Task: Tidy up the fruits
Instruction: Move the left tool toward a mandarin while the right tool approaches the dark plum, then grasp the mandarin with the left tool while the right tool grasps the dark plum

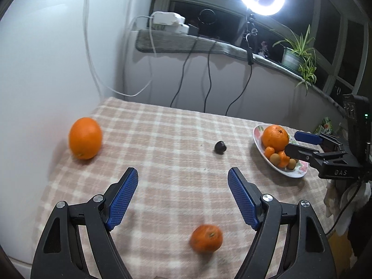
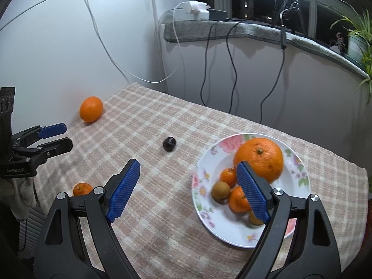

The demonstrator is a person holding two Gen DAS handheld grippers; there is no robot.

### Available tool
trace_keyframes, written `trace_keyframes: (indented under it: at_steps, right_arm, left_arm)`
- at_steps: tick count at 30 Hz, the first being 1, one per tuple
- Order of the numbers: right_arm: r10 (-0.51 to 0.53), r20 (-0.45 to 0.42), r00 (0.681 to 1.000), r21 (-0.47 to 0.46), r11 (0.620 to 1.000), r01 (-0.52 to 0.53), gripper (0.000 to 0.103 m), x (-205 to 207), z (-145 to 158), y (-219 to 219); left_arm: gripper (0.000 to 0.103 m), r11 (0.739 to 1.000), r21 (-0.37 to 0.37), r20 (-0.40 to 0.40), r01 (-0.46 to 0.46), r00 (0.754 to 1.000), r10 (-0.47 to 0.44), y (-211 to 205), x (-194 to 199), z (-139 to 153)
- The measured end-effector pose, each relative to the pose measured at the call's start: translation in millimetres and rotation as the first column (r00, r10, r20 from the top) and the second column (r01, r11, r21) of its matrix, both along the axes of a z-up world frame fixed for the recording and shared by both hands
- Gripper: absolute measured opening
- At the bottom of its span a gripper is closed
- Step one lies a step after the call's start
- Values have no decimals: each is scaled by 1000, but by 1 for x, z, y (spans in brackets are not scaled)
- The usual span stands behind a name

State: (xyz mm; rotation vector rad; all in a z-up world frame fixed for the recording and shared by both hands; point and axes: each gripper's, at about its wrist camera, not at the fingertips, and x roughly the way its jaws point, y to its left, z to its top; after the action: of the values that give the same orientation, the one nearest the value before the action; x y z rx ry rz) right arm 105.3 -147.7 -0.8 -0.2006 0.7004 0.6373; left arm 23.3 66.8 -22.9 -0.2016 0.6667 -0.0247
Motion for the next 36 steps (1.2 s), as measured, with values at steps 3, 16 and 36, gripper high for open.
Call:
trace_keyframes:
  at_steps: [3,16,36]
  right_arm:
    - [22,-12,1000,4,1000,-22,87,2,-2,7]
    - [86,-69,994,22,996,-85,77,15,-9,38]
    - [102,-166,981,-82,990,-117,50,56,-44,90]
  left_arm:
    - [74,1000,-23,-5,-1,1000,0,5,-11,-2]
    - [61,993,-111,-37,29,999,-33,-1,-43,-17]
    - [46,991,-87,-107,97,989,-106,-27,-41,-40]
